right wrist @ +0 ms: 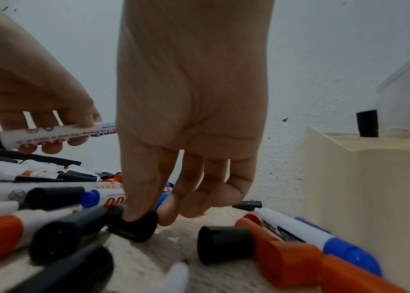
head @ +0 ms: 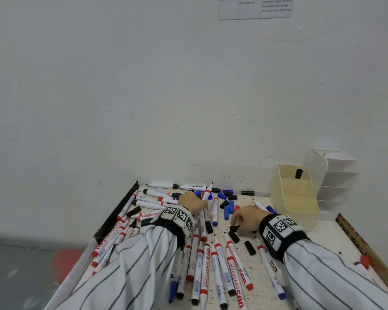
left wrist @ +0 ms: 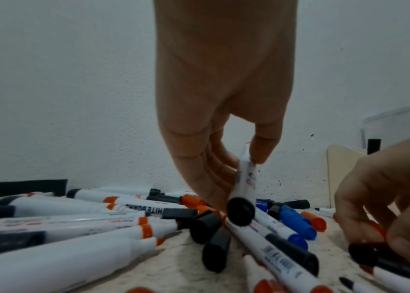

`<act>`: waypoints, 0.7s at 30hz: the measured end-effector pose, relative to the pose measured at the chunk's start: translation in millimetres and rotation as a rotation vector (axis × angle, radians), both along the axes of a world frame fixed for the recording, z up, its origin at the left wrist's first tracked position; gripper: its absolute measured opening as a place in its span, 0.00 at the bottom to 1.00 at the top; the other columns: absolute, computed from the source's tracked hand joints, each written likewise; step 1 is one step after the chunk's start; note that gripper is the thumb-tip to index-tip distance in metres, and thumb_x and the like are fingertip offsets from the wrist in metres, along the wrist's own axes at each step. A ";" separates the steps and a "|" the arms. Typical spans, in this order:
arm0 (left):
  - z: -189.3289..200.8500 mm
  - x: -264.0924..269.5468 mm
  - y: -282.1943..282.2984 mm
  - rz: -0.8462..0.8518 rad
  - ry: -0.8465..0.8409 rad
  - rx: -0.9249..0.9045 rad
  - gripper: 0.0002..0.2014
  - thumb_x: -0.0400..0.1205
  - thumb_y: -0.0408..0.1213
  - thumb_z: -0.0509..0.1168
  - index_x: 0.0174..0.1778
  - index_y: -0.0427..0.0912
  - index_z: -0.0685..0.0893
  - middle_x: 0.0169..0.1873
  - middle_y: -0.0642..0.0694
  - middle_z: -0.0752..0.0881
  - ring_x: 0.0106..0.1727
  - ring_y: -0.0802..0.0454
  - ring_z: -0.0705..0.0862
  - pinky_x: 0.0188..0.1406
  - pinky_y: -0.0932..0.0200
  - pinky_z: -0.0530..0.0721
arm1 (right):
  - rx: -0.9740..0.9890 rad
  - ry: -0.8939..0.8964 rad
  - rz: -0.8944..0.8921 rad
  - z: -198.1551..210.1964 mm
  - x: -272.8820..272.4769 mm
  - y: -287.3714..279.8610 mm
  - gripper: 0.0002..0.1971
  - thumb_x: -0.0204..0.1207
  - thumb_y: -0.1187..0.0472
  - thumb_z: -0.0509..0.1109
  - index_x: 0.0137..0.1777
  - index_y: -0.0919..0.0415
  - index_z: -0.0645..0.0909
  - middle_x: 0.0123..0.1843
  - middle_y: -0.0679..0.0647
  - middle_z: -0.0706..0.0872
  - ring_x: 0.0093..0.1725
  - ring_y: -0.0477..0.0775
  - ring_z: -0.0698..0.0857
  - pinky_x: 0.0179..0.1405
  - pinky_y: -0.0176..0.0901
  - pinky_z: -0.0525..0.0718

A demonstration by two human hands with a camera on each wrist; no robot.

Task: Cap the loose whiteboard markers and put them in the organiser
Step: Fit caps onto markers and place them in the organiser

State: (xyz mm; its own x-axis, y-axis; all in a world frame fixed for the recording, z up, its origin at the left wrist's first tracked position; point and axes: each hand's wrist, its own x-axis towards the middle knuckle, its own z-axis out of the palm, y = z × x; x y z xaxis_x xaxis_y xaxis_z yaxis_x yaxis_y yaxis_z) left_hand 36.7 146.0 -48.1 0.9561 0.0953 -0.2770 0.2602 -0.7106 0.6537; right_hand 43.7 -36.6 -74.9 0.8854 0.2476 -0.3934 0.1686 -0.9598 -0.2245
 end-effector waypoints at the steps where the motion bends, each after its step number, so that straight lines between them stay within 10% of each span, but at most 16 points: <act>1: -1.5 -0.3 2.4 -0.007 -0.008 -0.009 0.12 0.80 0.43 0.64 0.31 0.45 0.75 0.30 0.48 0.77 0.37 0.52 0.79 0.45 0.58 0.82 | -0.007 -0.012 -0.012 0.5 -0.6 1.2 0.13 0.74 0.62 0.70 0.56 0.47 0.81 0.61 0.50 0.79 0.52 0.46 0.76 0.52 0.36 0.77; 11: -5.2 -11.3 9.7 -0.105 -0.128 -0.002 0.13 0.78 0.33 0.67 0.59 0.42 0.82 0.58 0.45 0.84 0.48 0.55 0.79 0.52 0.60 0.81 | 0.225 -0.250 -0.129 22.9 4.5 -1.4 0.10 0.80 0.62 0.64 0.60 0.59 0.74 0.51 0.52 0.75 0.47 0.49 0.74 0.35 0.31 0.69; 15: -5.8 -14.3 7.6 -0.158 -0.134 0.022 0.15 0.79 0.33 0.66 0.62 0.43 0.82 0.61 0.44 0.82 0.53 0.53 0.81 0.55 0.62 0.80 | 0.392 -0.393 -0.163 33.8 0.0 -4.3 0.11 0.80 0.65 0.63 0.62 0.62 0.75 0.55 0.54 0.74 0.51 0.49 0.75 0.48 0.36 0.70; 21: -4.5 -19.7 3.0 -0.202 -0.147 0.030 0.16 0.79 0.31 0.67 0.63 0.44 0.82 0.62 0.44 0.81 0.53 0.55 0.79 0.51 0.67 0.75 | 0.449 -0.433 -0.084 38.9 -9.7 -5.7 0.10 0.80 0.69 0.61 0.59 0.60 0.75 0.52 0.53 0.78 0.50 0.49 0.76 0.41 0.29 0.70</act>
State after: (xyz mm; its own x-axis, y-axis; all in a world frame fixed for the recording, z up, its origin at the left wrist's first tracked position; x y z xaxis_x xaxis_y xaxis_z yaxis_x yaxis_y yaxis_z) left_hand 17.0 149.0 -52.6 0.9864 -0.0958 -0.1339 0.0148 -0.7583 0.6517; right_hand 34.0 -42.3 -35.9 0.9647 0.2283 0.1316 0.2630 -0.8018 -0.5366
